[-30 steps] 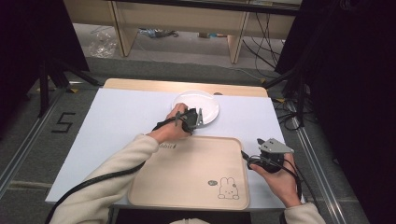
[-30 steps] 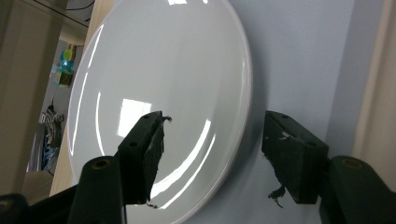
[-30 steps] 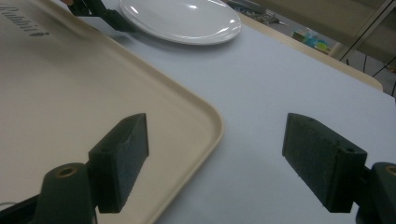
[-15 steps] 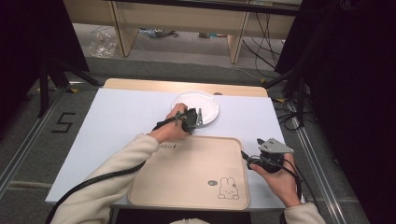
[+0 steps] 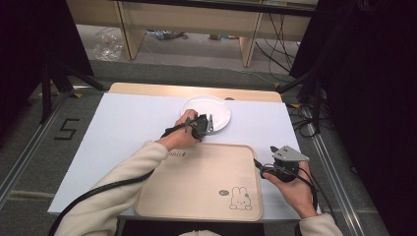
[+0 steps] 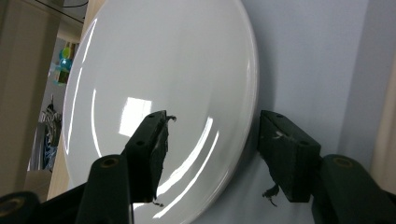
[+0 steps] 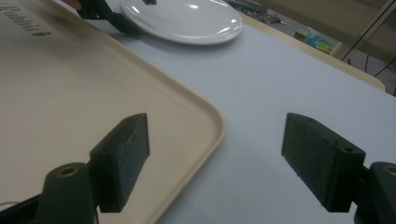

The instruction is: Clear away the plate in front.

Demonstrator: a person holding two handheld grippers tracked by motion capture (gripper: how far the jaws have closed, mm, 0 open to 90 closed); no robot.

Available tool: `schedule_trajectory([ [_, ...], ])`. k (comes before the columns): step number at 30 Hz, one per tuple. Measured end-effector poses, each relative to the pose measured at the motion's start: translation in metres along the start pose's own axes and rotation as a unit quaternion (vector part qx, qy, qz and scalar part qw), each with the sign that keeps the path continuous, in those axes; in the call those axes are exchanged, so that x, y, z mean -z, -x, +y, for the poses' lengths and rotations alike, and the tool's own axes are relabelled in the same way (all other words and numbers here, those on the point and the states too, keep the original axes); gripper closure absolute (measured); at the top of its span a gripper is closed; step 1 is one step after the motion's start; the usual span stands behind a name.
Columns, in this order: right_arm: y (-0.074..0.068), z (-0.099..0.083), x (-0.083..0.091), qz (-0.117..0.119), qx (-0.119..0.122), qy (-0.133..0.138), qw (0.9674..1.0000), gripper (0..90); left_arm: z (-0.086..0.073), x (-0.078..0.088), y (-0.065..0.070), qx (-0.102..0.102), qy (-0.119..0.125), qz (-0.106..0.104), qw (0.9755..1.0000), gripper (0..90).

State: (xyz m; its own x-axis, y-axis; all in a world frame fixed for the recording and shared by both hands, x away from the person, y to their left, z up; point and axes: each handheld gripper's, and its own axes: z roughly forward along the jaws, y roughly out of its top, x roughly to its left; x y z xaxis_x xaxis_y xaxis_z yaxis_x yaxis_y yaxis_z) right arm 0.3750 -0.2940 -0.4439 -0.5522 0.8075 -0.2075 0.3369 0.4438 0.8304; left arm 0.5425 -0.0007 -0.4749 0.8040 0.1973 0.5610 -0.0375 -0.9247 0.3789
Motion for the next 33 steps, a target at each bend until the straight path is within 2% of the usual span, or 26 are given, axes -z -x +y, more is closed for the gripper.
schedule_trajectory([
  [13, 0.0001, 0.0001, 0.0001, 0.000, 0.002, 0.001, 1.0000, 25.0, -0.0004, -0.0011, 0.0004, -0.002, 0.002, -0.002, 1.0000, 47.7],
  [23, 0.0001, 0.0002, 0.0000, 0.001, 0.002, 0.002, 1.0000, 25.4, -0.0006, -0.0025, 0.0006, -0.004, 0.004, -0.017, 0.9998, 60.4],
  [33, 0.0000, 0.0002, 0.0000, 0.001, 0.002, 0.002, 1.0000, 25.5, 0.0000, -0.0028, 0.0019, -0.009, 0.004, -0.025, 0.9996, 69.5],
])
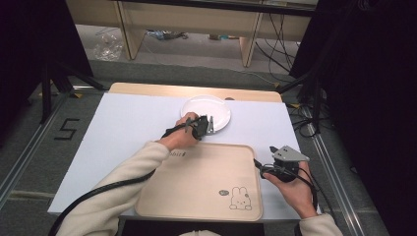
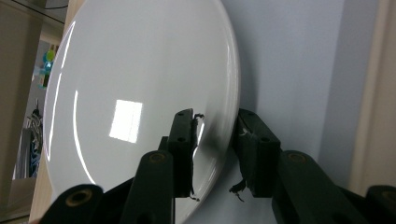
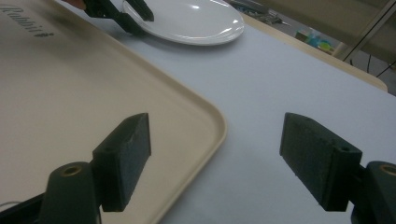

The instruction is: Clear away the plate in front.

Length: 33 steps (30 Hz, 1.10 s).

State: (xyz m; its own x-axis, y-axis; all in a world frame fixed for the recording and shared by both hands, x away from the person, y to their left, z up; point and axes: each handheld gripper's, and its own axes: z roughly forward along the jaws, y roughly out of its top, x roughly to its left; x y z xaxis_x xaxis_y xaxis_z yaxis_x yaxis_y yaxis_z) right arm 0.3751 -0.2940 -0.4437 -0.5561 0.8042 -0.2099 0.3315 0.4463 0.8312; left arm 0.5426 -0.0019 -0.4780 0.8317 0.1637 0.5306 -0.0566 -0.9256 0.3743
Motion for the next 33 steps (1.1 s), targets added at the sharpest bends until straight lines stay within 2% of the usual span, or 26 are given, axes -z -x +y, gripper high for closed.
schedule_trajectory([
  [16, -0.0004, -0.0001, -0.0003, 0.004, -0.004, -0.001, 1.0000, 25.9, 0.0018, -0.0008, 0.0001, -0.008, -0.005, -0.005, 0.9999, 73.6],
  [26, -0.0004, -0.0001, -0.0005, 0.006, -0.002, -0.002, 1.0000, 26.4, 0.0053, 0.0001, 0.0010, -0.029, -0.015, -0.005, 0.9995, 76.7],
  [33, -0.0004, -0.0002, -0.0004, 0.007, -0.003, -0.002, 1.0000, 26.6, 0.0066, 0.0006, 0.0023, -0.036, -0.015, -0.001, 0.9992, 78.7],
])
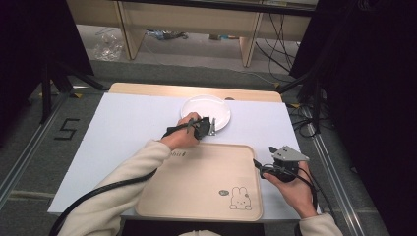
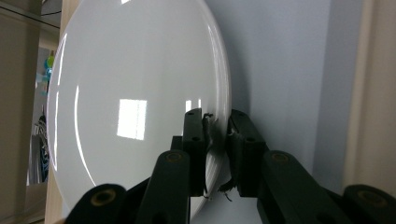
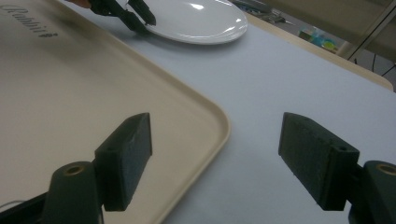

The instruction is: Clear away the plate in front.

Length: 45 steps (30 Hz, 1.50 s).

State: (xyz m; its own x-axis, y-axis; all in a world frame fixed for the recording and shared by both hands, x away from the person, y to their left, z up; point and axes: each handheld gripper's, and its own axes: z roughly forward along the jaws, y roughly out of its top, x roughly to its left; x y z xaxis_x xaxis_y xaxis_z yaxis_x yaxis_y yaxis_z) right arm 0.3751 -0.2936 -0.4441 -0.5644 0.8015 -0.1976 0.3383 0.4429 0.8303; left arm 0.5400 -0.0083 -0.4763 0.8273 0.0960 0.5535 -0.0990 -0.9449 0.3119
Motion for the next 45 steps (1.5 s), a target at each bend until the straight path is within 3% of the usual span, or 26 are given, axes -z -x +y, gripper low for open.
schedule_trajectory([
  [12, 0.000, 0.000, 0.000, 0.002, -0.003, 0.001, 1.0000, 27.3, 0.005, 0.008, -0.003, -0.005, 0.012, 0.024, 0.9996, 83.3],
  [21, 0.000, 0.000, 0.000, 0.003, -0.003, -0.001, 1.0000, 27.8, 0.008, 0.021, -0.012, 0.010, 0.028, 0.053, 0.9982, 86.4],
  [30, 0.000, 0.000, 0.000, 0.003, -0.003, -0.001, 1.0000, 28.2, 0.007, 0.025, -0.016, 0.011, 0.037, 0.068, 0.9969, 87.6],
  [32, 0.000, 0.000, 0.000, 0.004, -0.003, -0.001, 1.0000, 28.3, 0.007, 0.025, -0.015, 0.020, 0.045, 0.070, 0.9964, 87.7],
  [33, 0.000, 0.000, 0.000, 0.004, -0.003, -0.001, 1.0000, 28.3, 0.007, 0.026, -0.016, 0.010, 0.036, 0.070, 0.9969, 87.7],
  [37, 0.000, 0.000, 0.000, 0.004, -0.004, -0.002, 1.0000, 28.6, 0.006, 0.027, -0.015, 0.015, 0.037, 0.073, 0.9965, 87.8],
  [38, 0.000, 0.000, 0.000, 0.004, -0.004, -0.002, 1.0000, 28.6, 0.006, 0.025, -0.014, 0.019, 0.047, 0.076, 0.9959, 87.8],
  [45, 0.000, 0.000, 0.000, 0.004, -0.004, -0.001, 1.0000, 28.7, 0.005, 0.025, -0.012, 0.015, 0.048, 0.087, 0.9950, 88.0],
])
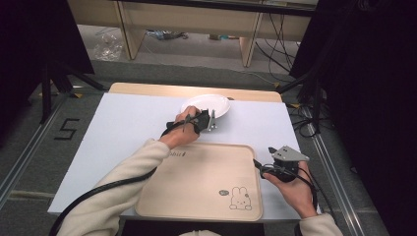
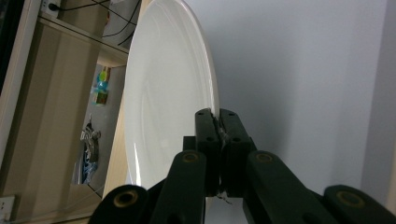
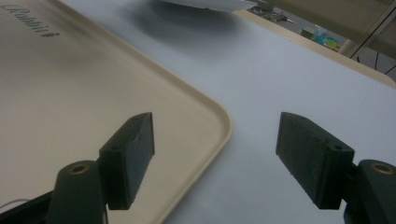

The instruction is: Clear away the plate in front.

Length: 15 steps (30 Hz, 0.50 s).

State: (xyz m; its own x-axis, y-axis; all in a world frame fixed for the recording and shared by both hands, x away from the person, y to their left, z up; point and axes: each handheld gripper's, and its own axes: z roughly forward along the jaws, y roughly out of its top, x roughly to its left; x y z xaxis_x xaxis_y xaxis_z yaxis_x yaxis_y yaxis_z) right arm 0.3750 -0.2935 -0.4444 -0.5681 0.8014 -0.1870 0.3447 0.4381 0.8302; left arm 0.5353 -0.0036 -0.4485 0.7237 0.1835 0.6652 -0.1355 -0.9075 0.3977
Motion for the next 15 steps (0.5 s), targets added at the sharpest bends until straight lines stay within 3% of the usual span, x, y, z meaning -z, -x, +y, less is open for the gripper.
schedule_trajectory([
  [15, 0.0001, 0.0000, 0.0001, 0.000, 0.000, 0.000, 1.0000, 28.9, -0.0004, 0.0011, 0.0019, -0.009, -0.001, 0.013, 0.9999, 88.0],
])
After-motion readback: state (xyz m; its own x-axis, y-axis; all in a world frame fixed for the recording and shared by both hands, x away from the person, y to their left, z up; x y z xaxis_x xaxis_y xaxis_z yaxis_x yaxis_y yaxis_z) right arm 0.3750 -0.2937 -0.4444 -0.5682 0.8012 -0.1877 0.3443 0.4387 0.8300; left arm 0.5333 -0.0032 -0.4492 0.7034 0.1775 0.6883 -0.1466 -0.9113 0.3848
